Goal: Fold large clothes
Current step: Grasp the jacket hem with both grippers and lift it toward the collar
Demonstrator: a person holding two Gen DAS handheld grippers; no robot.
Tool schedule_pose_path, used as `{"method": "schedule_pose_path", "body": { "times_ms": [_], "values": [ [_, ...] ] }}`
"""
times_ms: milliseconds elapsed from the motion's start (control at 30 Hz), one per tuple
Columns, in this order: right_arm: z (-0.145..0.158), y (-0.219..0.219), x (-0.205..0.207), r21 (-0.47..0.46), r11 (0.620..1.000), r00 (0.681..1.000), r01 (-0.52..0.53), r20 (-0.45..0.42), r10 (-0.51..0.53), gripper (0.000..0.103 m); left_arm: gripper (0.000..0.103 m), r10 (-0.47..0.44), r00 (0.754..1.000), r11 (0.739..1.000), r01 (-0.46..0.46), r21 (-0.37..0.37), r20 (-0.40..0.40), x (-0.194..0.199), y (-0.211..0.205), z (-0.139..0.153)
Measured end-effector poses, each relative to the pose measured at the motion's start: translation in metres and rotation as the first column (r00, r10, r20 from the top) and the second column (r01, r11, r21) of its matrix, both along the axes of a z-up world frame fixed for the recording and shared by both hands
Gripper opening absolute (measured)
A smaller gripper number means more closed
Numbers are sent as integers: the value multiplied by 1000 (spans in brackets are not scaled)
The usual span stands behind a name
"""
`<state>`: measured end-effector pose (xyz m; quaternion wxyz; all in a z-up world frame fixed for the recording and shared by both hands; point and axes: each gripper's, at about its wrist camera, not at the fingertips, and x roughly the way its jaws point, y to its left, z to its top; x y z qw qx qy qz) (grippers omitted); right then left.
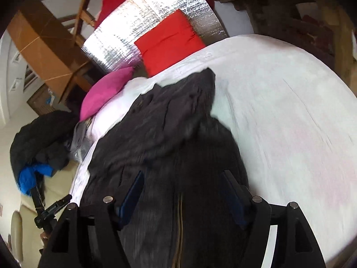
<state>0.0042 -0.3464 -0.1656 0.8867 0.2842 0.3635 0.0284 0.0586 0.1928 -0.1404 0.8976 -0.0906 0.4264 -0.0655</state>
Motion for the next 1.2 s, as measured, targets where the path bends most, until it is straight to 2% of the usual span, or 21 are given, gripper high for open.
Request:
{"method": "schedule_pose_path", "body": {
  "times_ms": [100,167,233,333,433,467,600,667,700,733,767,833,933,967,1000,1067,1100,1133,1200],
  "values": [
    [-7,9,-42,-28,999,999,-17,-41,16,75,83,20,999,996,-24,-82,-46,-48,12,-18],
    [-15,18,-64,-46,998,995,-51,-90,46,75,84,11,994,989,-26,-147,-108,-73,13,-33],
    [-27,30,-85,-79,992,982,-100,-166,86,75,84,-3,988,984,-24,-176,-152,-92,12,-43],
    [-44,41,-106,-88,987,963,-131,-247,106,75,84,-14,975,981,-29,-190,-223,-100,9,-60],
    [-66,47,-113,-65,989,940,-133,-324,106,75,84,-69,943,967,-18,-256,-327,-103,2,-83],
    [-72,49,-112,-55,990,933,-130,-345,104,75,84,-61,932,968,-32,-248,-357,-102,2,-91],
    [-92,55,-103,-44,992,919,-121,-383,95,75,83,-44,920,977,-41,-207,-389,-99,-2,-107],
    [-104,60,-96,-45,991,905,-127,-413,97,75,73,-61,924,975,-26,-221,-376,-99,-5,-110],
    [-110,63,-93,-39,991,902,-129,-420,101,75,51,-77,926,974,-10,-227,-369,-100,-6,-110],
    [-113,65,-92,-34,990,902,-133,-418,107,74,40,-95,926,976,14,-217,-365,-100,-10,-109],
    [-114,68,-91,-27,989,906,-148,-404,125,71,38,-97,929,980,26,-197,-357,-99,-13,-108],
    [-111,77,-91,-45,980,908,-194,-387,162,32,29,-98,932,983,38,-177,-348,-101,-14,-106],
    [-95,93,-96,-140,960,911,-243,-372,176,20,28,-99,932,979,28,-204,-349,-102,-9,-104],
    [-88,94,-99,-141,960,917,-242,-356,179,20,28,-100,931,979,28,-204,-351,-103,-7,-105],
    [-81,94,-103,-130,962,923,-241,-338,186,20,33,-98,928,979,24,-203,-360,-102,-6,-106],
    [-73,89,-104,-104,962,925,-252,-318,208,20,59,-91,913,978,8,-207,-396,-100,-1,-114],
    [-74,87,-103,-94,963,922,-254,-325,211,20,81,-89,906,977,-1,-211,-413,-96,3,-119],
    [-79,84,-101,-79,965,916,-250,-342,209,20,86,-89,896,975,-11,-223,-436,-95,5,-125],
    [-91,79,-98,-59,969,902,-238,-384,198,22,86,-100,878,971,-17,-240,-468,-92,5,-133]
  ]
}}
